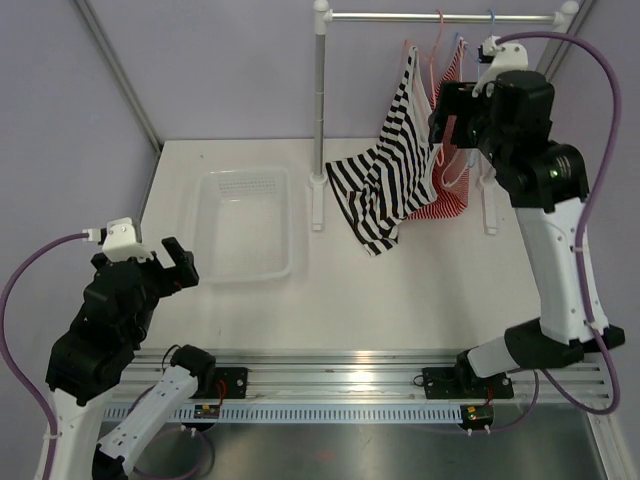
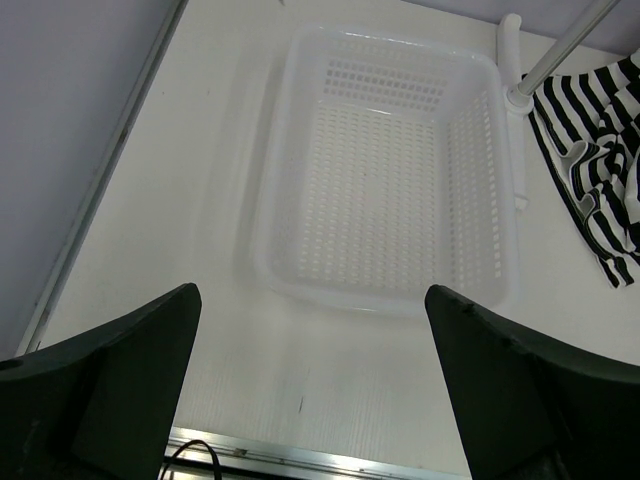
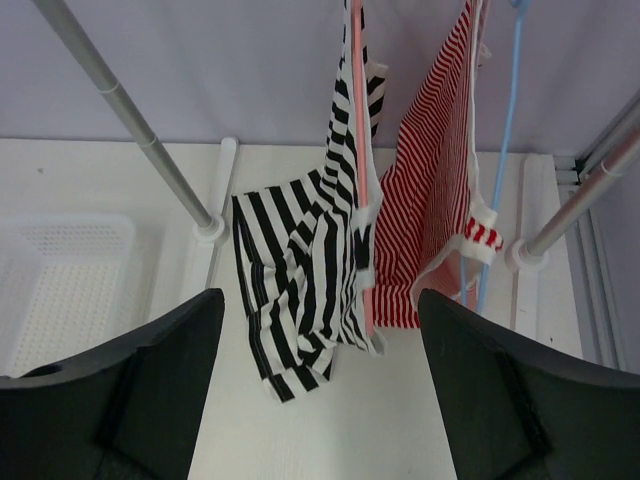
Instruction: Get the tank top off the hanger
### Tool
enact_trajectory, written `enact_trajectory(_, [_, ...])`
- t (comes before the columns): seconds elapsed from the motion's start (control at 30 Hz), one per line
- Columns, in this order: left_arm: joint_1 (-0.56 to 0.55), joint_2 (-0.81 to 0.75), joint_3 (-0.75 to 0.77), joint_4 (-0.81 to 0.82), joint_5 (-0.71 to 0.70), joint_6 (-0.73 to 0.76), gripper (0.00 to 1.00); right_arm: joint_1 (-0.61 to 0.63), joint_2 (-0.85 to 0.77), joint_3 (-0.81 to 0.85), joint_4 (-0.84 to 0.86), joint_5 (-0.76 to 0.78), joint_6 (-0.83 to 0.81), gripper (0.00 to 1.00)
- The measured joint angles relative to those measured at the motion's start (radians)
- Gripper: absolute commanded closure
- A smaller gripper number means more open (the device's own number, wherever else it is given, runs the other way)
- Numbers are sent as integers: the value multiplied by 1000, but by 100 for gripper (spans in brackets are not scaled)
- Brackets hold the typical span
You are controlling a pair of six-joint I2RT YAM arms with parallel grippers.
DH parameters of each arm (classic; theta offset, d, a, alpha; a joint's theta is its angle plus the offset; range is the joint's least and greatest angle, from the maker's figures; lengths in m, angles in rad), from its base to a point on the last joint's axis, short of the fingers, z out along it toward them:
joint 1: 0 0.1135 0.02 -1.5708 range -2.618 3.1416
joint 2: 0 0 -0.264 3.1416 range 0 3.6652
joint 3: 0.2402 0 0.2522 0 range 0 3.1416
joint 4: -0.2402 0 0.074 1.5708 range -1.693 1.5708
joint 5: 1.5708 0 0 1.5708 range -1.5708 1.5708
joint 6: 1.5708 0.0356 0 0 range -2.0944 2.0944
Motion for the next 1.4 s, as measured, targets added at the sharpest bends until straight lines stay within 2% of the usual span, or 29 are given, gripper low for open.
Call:
enact_trajectory(0.13, [0, -2, -25, -1, 29, -1, 1, -63, 196, 156, -8, -67, -20, 18])
enact_trajectory(0.33, [0, -23, -50, -5, 70, -1, 1, -139, 402, 336, -39, -138, -48, 27])
enact_trajectory(0.47, [0, -35, -57, -4, 87, -1, 1, -173, 468, 369, -39, -193, -68, 31])
enact_trajectory(0.57, [0, -42, -68, 4, 95, -1, 1, -180, 498, 372, -38, -233, -77, 38])
enact_trajectory(0.73, [0, -46, -78, 5, 103, -1, 1, -179, 548, 391, -34, -290, -84, 60])
enact_trajectory(1.07, [0, -46, -89, 11, 108, -1, 1, -179, 579, 398, -12, -292, -91, 100])
enact_trajectory(1.4, [0, -45, -100, 11, 116, -5, 1, -178, 560, 398, 11, -293, -69, 100])
